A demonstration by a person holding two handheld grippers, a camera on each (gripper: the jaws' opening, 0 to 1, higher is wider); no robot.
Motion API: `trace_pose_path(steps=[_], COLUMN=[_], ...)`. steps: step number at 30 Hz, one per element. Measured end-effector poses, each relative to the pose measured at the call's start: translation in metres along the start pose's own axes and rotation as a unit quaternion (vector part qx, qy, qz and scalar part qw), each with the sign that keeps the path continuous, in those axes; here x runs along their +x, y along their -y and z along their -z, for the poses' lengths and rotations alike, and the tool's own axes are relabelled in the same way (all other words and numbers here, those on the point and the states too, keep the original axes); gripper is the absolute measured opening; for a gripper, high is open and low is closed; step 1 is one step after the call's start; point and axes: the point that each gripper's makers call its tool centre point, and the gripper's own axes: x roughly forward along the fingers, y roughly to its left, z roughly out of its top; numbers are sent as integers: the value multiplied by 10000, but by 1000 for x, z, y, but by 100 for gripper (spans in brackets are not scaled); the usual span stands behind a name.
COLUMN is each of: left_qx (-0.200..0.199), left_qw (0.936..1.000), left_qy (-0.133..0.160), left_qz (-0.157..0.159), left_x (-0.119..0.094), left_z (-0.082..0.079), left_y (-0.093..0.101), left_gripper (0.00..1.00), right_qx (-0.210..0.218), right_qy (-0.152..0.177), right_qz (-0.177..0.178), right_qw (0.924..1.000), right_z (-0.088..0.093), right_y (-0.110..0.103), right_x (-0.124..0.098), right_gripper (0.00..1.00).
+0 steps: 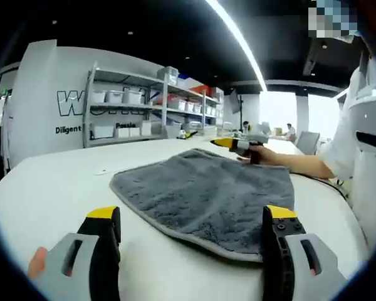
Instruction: Open the folded towel by lifting each exposed corner and separating the folded layers until the towel lies flat within the target outline without major curled edges
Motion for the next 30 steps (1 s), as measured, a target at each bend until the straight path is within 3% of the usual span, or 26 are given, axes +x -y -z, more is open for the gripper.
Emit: trace_pose_path(steps=[3,6,10,12,15,17,20,23,27,29,30], left_qx=[477,792,776,889,1034,1149,1416,2177,2552,2748,2951], left_qw=[9986,9955,9945,9906,9888,9875,9856,9711,9609,9547,9478], left_qy=[110,272,-52,-386,-673,-772,-803,-952,-992,-1065,-1143], left_qz=[214,437,705,961,843,760,453,247,422,412,397], left_x=[1,2,4,-5,-17,-25,-34,-40,-43,-43,-42], left_z=[-7,-14,-13,-3,6,9,7,6,3,5,6], left_y=[18,34,53,67,70,74,74,81,104,105,107], left_gripper=[94,92,86,85,82,79,72,65,56,53,51], right_qx=[-226,-867,-1063,-1288,-1641,-1827,-2371,-2849,-3382,-3435,-3480], right_qy=[-159,-473,-454,-577,-974,-1014,-1449,-1703,-1818,-1820,-1822], right_qz=[-350,-491,-1126,-1197,-1273,-1254,-1256,-1355,-1535,-1546,-1606], right_qw=[9990,9939,9869,9827,9733,9699,9524,9335,9105,9083,9055], right_z=[-1,-8,-23,-22,-16,-19,-8,1,11,13,16], right_y=[-5,-9,-48,-58,-72,-80,-87,-97,-114,-116,-119], right_x=[-10,-32,-87,-114,-167,-189,-216,-232,-236,-236,-236], right_gripper=[64,65,70,69,69,68,65,61,52,47,46])
